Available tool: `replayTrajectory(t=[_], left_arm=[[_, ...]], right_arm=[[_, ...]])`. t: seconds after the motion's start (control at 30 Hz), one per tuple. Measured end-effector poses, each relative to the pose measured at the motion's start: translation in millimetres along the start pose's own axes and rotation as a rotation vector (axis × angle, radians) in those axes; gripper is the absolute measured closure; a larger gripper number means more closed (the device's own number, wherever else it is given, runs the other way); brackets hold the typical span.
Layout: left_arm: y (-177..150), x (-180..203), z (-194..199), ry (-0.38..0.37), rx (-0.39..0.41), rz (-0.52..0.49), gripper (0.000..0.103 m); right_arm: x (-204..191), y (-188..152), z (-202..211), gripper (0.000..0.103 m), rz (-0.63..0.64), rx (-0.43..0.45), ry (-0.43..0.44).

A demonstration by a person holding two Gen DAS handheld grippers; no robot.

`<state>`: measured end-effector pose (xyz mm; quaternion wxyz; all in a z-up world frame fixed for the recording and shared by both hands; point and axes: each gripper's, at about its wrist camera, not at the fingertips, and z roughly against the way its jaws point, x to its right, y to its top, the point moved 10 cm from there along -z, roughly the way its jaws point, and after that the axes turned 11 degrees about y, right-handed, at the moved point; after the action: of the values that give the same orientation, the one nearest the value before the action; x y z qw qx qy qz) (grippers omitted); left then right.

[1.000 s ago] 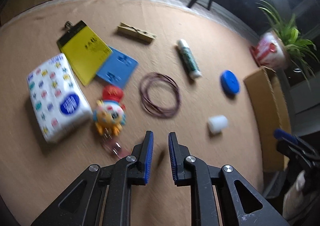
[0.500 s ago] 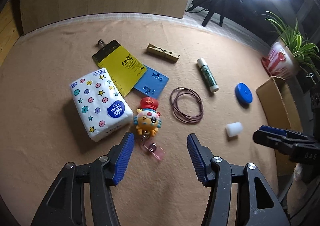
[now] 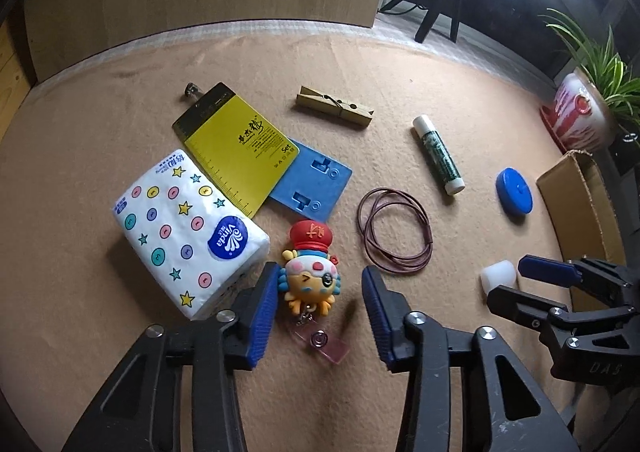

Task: Organize objects
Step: 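Grasp the cartoon keychain figure with the left tool while the right tool grasps the white eraser, then carry the figure and eraser to the box and release both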

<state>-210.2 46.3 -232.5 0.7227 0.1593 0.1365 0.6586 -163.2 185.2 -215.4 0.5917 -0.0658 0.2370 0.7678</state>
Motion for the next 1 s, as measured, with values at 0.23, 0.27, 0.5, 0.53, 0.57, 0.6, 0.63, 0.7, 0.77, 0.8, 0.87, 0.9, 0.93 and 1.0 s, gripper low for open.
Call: replayTrajectory(t=[0.23,0.27,0.5,0.53,0.57,0.6,0.63,0.7,0.77,0.8,0.87,0.9,0.93,1.0], left_arm=[[-5.8,-0.5,1.6,-0.012,-0.011,0.003,0.076],[-6.4,-0.4,1.8,-0.010,-0.010,0.004,0.076],[-16.3,2.9,8.3,-0.033,-0.019,0.026,0.077],[-18.1,4.0,9.5,-0.037,-0.020,0.029,0.077],[-20.0,4.5,10.6,-0.042,-0.020,0.033,0.077],[-22.5,5.5,12.3,-0.050,-0.021,0.040,0.077],[-24.0,6.3,13.0,-0.056,-0.022,0.046,0.077],[-28.2,8.5,16.5,-0.071,-0.023,0.058,0.077],[-31.4,12.1,19.6,-0.083,-0.021,0.062,0.077],[-33.6,12.8,22.0,-0.086,-0.019,0.062,0.077],[-35.9,15.6,26.4,-0.095,-0.016,0.067,0.077],[-36.7,16.8,29.1,-0.101,-0.014,0.069,0.077],[-37.3,18.5,32.9,-0.110,-0.010,0.071,0.077],[-36.4,20.9,40.3,-0.118,0.001,0.072,0.077]], right_arm=[[1.0,-0.8,-6.2,0.042,0.025,-0.009,-0.040],[0.6,-0.6,-6.5,0.043,0.030,-0.009,-0.045],[1.7,-1.4,-7.3,0.061,0.077,-0.003,-0.105],[2.1,-2.2,-6.9,0.064,0.084,0.000,-0.113],[2.4,-3.0,-6.3,0.066,0.087,0.001,-0.112],[2.3,-3.9,-5.8,0.070,0.091,0.002,-0.108],[2.5,-5.6,-4.7,0.077,0.095,0.005,-0.102],[3.4,-8.4,-2.9,0.080,0.093,0.008,-0.096],[4.9,-11.0,-0.8,0.081,0.085,0.012,-0.083],[5.8,-12.2,0.4,0.081,0.081,0.016,-0.079],[6.4,-15.1,2.4,0.081,0.066,0.024,-0.068],[6.7,-16.3,4.4,0.082,0.059,0.028,-0.061],[7.1,-18.0,7.7,0.082,0.050,0.037,-0.049],[8.2,-20.5,14.0,0.082,0.037,0.051,-0.035]])
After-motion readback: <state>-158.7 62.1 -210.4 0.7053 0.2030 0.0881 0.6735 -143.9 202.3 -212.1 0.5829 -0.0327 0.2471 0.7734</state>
